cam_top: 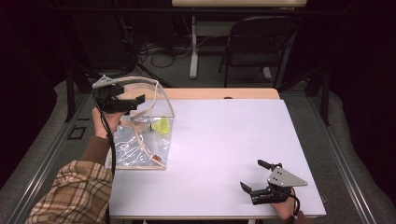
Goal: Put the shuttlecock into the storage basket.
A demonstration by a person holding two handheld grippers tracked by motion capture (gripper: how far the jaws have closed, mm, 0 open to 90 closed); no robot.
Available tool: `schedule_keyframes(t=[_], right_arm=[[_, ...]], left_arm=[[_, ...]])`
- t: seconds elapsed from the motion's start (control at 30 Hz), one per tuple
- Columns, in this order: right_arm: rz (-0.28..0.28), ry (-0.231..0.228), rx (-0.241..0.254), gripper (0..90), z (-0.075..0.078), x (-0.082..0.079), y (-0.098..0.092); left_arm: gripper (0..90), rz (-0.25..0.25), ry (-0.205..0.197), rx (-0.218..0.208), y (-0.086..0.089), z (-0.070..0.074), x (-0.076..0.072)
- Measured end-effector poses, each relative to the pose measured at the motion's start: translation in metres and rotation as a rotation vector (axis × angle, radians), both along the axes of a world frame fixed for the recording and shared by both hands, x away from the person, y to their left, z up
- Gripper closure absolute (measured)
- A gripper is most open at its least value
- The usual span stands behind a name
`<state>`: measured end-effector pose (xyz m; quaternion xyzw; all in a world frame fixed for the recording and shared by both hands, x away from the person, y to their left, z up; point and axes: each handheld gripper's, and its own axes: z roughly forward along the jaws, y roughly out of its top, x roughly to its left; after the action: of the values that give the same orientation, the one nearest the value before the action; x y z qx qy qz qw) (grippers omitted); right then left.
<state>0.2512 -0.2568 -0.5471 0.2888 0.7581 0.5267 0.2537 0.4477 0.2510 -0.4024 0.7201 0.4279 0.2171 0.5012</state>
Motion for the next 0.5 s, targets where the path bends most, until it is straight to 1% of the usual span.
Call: schedule_keyframes(t=[0.23, 0.3, 0.33, 0.5], right_arm=[[0.002, 0.002, 0.0, 1.0, 0.0, 0.0, 0.001], [0.002, 0.002, 0.0, 1.0, 0.001, 0.0, 0.001], [0.002, 0.003, -0.001, 1.0, 0.001, 0.0, 0.001], [0.006, -0.002, -0.005, 1.0, 0.001, -0.001, 0.002]], left_arm=[[0.2, -0.018, -0.022, 0.005, -0.001, 0.004, -0.014], [0.1, -0.024, -0.028, 0.011, -0.003, 0.003, -0.019], [0.1, -0.03, -0.029, 0.005, -0.004, 0.003, -0.021], [0.1, -0.057, -0.046, 0.011, -0.009, 0.001, -0.035]])
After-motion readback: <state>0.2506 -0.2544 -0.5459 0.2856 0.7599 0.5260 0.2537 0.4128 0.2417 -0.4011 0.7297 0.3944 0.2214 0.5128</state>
